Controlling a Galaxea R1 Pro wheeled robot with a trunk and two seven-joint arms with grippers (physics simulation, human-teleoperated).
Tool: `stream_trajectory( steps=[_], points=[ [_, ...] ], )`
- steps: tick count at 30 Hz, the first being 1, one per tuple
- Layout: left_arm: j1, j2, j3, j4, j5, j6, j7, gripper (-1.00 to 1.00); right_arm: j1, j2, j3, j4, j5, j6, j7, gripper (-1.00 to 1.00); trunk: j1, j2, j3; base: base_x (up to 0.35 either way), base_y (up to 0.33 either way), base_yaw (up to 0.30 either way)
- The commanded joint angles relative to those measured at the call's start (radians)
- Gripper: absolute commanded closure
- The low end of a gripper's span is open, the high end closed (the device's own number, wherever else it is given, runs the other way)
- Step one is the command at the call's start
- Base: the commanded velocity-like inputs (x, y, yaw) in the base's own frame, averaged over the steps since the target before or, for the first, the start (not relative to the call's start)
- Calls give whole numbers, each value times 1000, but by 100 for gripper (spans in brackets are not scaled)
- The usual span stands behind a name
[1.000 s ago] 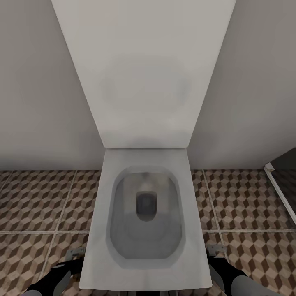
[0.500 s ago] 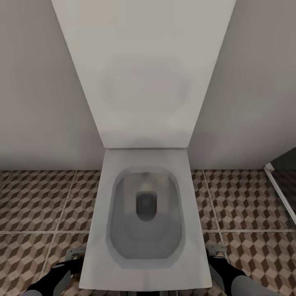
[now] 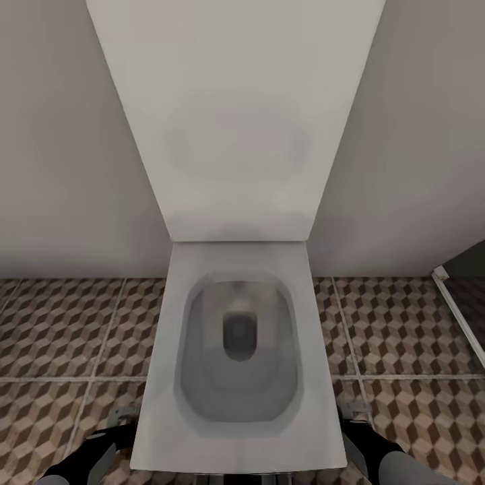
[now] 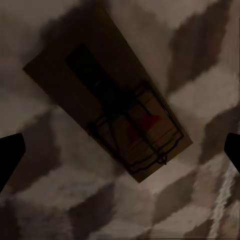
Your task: Take the four mousetraps from the cabinet in the bathroom and place them on the bathroom floor. Make sure all four end up on the same floor surface, and ensure that at least two of them are either under or directly next to the same bathroom sink.
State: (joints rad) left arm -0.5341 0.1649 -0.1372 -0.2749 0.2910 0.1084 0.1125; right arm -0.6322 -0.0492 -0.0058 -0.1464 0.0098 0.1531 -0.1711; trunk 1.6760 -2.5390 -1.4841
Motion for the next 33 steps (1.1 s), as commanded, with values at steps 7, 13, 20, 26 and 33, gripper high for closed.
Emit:
stream_trajectory(
  steps=[7, 13, 20, 26, 33],
  points=[
    [0, 1, -8, -3, 10, 6, 7, -100, 0, 0, 0, -2, 1, 6, -2, -100, 0, 0, -1, -233, 0, 0],
    [0, 1, -8, -3, 10, 5, 6, -100, 0, 0, 0, -2, 1, 6, -2, -100, 0, 0, -1, -316, 0, 0],
    [0, 1, -8, -2, 10, 5, 6, -100, 0, 0, 0, -2, 1, 6, -2, -100, 0, 0, -1, -338, 0, 0],
    [0, 1, -7, -3, 10, 5, 5, -100, 0, 0, 0, -2, 1, 6, -2, -100, 0, 0, -1, -343, 0, 0],
    [0, 1, -7, -3, 10, 5, 4, -100, 0, 0, 0, -2, 1, 6, -2, -100, 0, 0, -1, -345, 0, 0]
  ],
)
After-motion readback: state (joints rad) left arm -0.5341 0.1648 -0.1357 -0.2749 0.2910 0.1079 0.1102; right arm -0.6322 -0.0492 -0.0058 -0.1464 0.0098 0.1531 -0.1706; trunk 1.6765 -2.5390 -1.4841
